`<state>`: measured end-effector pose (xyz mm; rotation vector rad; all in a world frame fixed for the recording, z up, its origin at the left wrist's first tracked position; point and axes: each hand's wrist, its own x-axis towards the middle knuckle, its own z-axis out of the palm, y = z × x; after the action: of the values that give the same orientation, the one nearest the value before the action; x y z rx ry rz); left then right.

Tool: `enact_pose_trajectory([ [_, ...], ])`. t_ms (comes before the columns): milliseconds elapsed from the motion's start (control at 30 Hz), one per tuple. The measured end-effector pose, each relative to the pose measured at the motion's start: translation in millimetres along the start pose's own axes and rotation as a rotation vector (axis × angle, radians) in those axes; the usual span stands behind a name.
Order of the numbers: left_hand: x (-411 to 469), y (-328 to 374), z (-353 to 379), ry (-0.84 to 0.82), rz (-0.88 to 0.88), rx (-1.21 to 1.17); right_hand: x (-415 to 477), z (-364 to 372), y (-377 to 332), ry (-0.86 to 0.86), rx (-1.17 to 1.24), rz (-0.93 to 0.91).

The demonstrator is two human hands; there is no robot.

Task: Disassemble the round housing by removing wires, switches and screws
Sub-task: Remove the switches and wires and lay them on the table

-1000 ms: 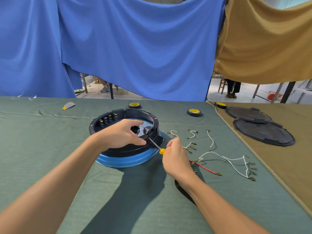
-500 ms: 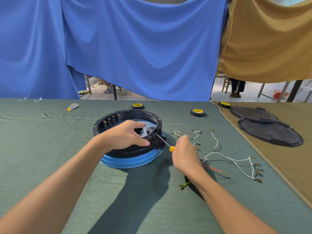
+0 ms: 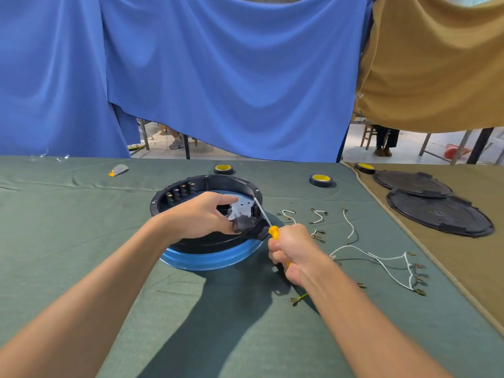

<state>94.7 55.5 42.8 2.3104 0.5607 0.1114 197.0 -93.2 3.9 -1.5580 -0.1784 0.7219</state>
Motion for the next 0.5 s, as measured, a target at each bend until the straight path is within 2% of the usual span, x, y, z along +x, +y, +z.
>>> enact_pose_trajectory([
  [100, -2, 0, -1, 0.001, -0.001, 0.015, -3, 4, 8, 0.13, -0.059, -0.135],
  [167, -2, -1, 0, 0.01, 0.021, 0.04, -11, 10, 17, 0.22, -0.23, -0.351],
  [300, -1, -3, 4, 0.008, 0.119, 0.07, -21, 20, 43, 0.248, -0.863, -0.718],
  [367, -1, -5, 4, 0.01, 0.127, 0.06, -19, 19, 48, 0.235, -0.988, -0.786],
  [500, -2, -7, 5, 0.029, 0.133, 0.089, -15, 12, 47, 0.18, -1.046, -0.809],
])
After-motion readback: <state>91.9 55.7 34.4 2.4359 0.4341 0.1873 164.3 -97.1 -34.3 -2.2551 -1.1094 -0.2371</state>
